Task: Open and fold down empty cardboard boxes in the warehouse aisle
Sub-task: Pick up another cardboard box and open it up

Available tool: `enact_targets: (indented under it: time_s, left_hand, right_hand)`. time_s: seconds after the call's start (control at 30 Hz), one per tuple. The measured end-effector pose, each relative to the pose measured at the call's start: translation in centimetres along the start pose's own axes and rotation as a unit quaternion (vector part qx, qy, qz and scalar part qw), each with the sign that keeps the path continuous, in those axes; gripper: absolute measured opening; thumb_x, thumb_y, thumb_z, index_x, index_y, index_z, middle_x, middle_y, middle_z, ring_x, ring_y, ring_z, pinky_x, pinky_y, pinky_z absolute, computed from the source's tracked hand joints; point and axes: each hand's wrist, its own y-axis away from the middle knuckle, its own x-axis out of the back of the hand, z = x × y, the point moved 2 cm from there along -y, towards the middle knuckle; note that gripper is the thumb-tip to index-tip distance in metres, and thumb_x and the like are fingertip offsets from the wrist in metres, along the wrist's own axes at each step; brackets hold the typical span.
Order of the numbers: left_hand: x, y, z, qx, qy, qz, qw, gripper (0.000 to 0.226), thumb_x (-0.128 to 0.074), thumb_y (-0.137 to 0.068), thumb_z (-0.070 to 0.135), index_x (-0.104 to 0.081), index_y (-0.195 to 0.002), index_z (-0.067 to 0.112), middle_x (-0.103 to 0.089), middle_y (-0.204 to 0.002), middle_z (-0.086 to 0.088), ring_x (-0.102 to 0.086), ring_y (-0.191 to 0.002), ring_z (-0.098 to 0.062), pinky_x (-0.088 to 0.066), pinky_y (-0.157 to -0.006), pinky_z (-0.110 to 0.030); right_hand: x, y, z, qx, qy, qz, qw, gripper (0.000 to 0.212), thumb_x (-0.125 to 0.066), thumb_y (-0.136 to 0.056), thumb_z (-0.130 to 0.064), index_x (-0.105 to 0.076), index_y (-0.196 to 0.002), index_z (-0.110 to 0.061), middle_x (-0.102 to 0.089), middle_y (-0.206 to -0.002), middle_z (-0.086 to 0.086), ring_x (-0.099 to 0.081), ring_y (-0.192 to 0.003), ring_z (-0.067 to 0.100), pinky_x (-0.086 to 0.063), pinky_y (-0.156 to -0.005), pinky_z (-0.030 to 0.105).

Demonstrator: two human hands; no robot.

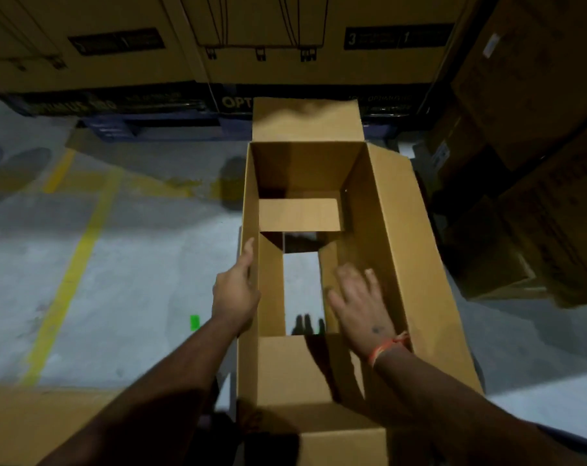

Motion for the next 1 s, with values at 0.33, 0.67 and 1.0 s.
enact_targets:
  time_s: [0.33, 0.67, 1.0]
  left_hand:
    - [7.6, 1.5, 3.1, -0.030, -0.011, 0.024, 0.999, 0.083, -0.053, -0.098, 0.006, -0.014, -0.159, 0.048, -0.067, -0.114, -0.003, -0.063, -0.085, -0.022, -0.059, -0.080, -0.040]
    - [9.3, 1.5, 4.7, -0.059, -0.067, 0.014, 0.996, 0.090, -0.054, -0.098, 0.002, -0.009, -0.158, 0.052, -0.065, -0.102, 0.002, -0.060, -0.073, -0.016, -0.059, -0.066, -0.037]
    - [10.5, -1.0, 5.5, -0.063, -0.062, 0.022, 0.996, 0.095, -0.055, -0.095, -0.002, -0.011, -0.156, 0.056, -0.062, -0.089, 0.006, -0.055, -0.066, -0.011, -0.044, -0.050, -0.023]
  right_hand:
    - [-6.7, 1.4, -5.9, -0.015, -0.086, -0.541, 0.837, 0.093, -0.052, -0.085, -0.043, 0.004, -0.159, -0.038, 0.010, -0.168, -0.004, -0.006, -0.155, 0.032, -0.006, -0.119, 0.069]
    - [0.7, -11.8, -1.4, -0.101, -0.112, -0.122, 0.981, 0.105, -0.063, -0.086, -0.005, 0.012, -0.159, -0.022, 0.013, -0.167, 0.011, 0.009, -0.154, 0.034, -0.010, -0.126, 0.051]
    - [0.3, -19.4, 1.7, -0.100, -0.093, -0.408, 0.903, 0.064, -0.067, -0.092, -0.034, -0.046, -0.148, -0.011, -0.046, -0.152, 0.010, -0.046, -0.137, 0.033, -0.039, -0.114, 0.044]
